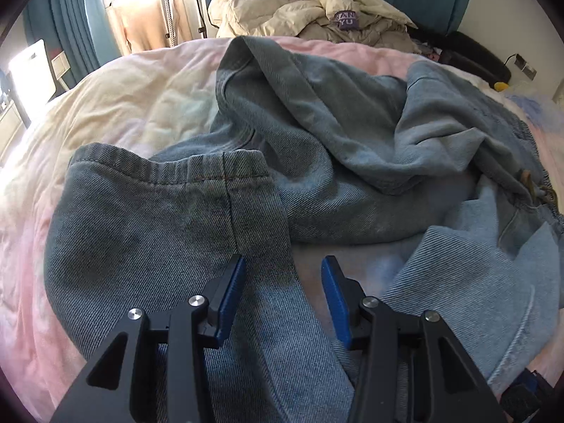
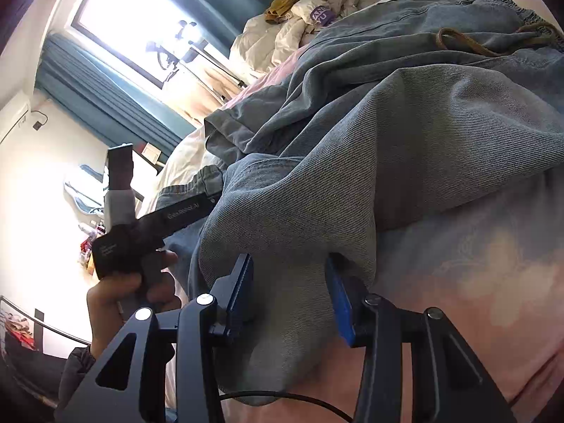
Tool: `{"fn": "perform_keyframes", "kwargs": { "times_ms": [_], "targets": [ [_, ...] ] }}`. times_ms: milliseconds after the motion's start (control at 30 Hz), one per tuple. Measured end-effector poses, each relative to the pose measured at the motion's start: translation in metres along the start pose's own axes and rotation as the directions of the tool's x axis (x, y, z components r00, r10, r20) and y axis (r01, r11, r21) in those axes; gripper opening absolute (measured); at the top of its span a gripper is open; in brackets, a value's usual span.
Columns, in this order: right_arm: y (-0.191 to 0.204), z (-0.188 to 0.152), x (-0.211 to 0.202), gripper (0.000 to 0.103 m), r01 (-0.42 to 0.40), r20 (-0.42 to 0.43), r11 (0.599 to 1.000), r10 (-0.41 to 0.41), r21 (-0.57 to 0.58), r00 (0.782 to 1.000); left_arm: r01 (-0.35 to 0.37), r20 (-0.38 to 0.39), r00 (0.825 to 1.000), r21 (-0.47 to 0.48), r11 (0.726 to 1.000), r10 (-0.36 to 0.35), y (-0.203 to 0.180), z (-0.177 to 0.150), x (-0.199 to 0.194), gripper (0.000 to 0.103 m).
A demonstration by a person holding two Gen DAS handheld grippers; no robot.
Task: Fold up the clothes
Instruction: 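Grasp the jacket sleeve cuff with the left tool and lift it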
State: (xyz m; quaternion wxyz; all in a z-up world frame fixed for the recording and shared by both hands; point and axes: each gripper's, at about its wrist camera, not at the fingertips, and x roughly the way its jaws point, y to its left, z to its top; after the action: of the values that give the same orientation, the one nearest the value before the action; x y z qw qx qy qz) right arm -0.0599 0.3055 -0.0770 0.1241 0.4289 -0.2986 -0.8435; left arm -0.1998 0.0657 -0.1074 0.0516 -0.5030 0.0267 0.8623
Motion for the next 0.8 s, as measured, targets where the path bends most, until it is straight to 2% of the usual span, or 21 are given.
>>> {"fn": "perform_keyframes", "kwargs": {
  "times_ms": [133,167,200,233,300,367,533,633,700,800],
  "targets": [
    [-0.007,0.002,0.014,0.043,0.014,-0.018,1.0,-0.014,-0.002,1.0,0.017,0.035,0.999,-0.058,0.998,-0.015,0.01,0.0,0.003,0.046],
    [-0.009,0.002,0.018,0.042,0.017,-0.023,1.0,-0.017,-0.001,1.0,0.018,0.04,0.999,-0.068,0.998,-0.015,0.013,0.0,0.003,0.042],
    [-0.011,0.003,0.021,0.042,0.018,-0.029,1.0,-0.017,0.008,0.999,0.016,0.045,0.999,-0.078,0.997,-0.013,0.015,-0.001,0.003,0.038],
    [-0.013,0.003,0.023,0.042,0.016,-0.031,1.0,-0.015,0.016,0.999,0.004,0.046,0.999,-0.084,0.996,0.0,0.017,-0.001,0.003,0.028],
    [-0.017,0.004,0.025,0.042,0.012,-0.033,0.999,-0.011,0.03,0.999,0.006,0.051,0.999,-0.1,0.995,-0.001,0.022,-0.004,0.001,0.021],
    [-0.016,0.004,0.025,0.042,0.02,-0.03,1.0,-0.019,0.022,0.999,0.016,0.056,0.998,-0.107,0.994,-0.01,0.025,-0.008,-0.001,0.003],
    [-0.01,0.001,0.017,0.042,0.043,-0.01,0.999,-0.043,-0.006,0.999,0.022,0.147,0.989,-0.145,0.989,0.0,0.032,-0.017,-0.034,0.002],
    [-0.006,0.002,0.009,0.042,0.056,0.018,0.998,-0.056,-0.021,0.998,0.037,0.24,0.971,-0.204,0.978,0.013,0.058,-0.028,-0.082,0.002],
    [-0.002,0.002,0.002,0.042,0.063,0.04,0.997,-0.061,-0.038,0.997,0.066,0.3,0.954,-0.272,0.96,0.02,0.083,-0.04,-0.116,0.002],
    [0.004,0.001,-0.007,0.043,0.072,0.063,0.995,-0.068,-0.063,0.996,0.102,0.354,0.934,-0.389,0.916,0.046,0.123,-0.064,-0.16,0.001]
  ]
}}
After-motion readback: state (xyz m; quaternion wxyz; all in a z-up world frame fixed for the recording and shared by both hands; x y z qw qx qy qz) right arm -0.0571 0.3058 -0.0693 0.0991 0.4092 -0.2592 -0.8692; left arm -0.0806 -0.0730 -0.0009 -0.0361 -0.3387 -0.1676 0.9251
